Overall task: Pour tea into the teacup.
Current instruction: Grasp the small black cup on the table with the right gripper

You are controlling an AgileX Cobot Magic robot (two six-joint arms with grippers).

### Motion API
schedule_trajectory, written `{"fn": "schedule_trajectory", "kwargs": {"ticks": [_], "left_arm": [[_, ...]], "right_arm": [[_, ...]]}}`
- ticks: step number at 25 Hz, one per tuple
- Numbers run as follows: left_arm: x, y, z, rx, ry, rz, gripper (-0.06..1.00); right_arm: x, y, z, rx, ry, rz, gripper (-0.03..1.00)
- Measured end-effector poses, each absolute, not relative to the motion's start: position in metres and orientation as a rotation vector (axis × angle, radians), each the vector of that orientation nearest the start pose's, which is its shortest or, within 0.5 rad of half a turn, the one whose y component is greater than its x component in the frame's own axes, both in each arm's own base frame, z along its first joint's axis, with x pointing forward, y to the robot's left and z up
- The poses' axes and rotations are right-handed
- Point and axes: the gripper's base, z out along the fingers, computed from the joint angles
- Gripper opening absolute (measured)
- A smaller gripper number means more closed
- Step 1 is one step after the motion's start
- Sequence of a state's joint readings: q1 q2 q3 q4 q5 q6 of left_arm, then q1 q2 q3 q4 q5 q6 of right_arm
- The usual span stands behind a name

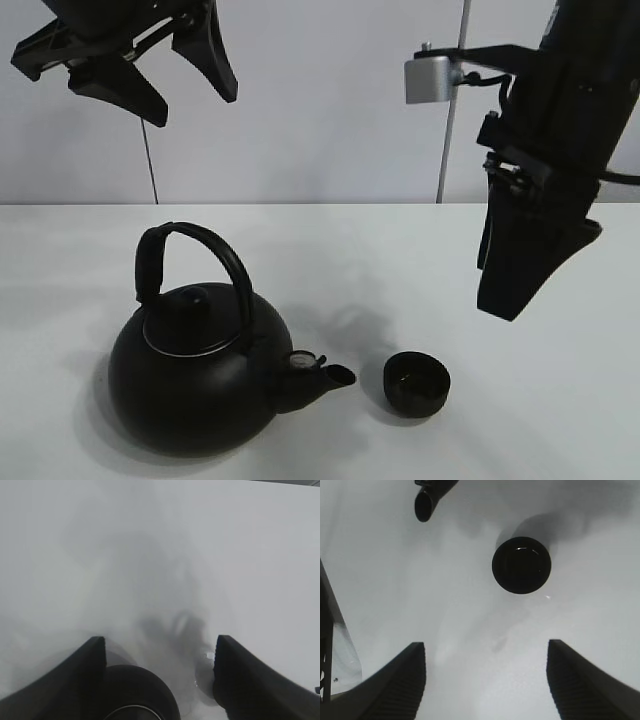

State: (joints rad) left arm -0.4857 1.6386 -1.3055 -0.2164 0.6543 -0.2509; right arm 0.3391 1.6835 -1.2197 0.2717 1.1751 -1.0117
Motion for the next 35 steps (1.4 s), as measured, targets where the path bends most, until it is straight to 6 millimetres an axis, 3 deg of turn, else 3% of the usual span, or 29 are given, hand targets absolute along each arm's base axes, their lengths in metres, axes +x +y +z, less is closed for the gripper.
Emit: {"fn": "schedule_trajectory", "kwargs": {"ticks": [17, 25, 35], "left_arm": [[0.316, -0.18, 0.292, 0.137, 2.527, -0.544, 0.46], [0.316, -0.18, 0.292, 0.137, 2.527, -0.544, 0.46], [0.316, -0.18, 0.292, 0.137, 2.527, -0.544, 0.46]], "right_arm": [[0.307, 0.14, 0.19, -1.484, 2.715, 0.473, 0.47], [0.298, 0.168, 0.186, -1.533, 2.692, 0.269, 0.47], [0.297, 0.177, 0.185, -1.456, 2.707, 0.198, 0.47]]}}
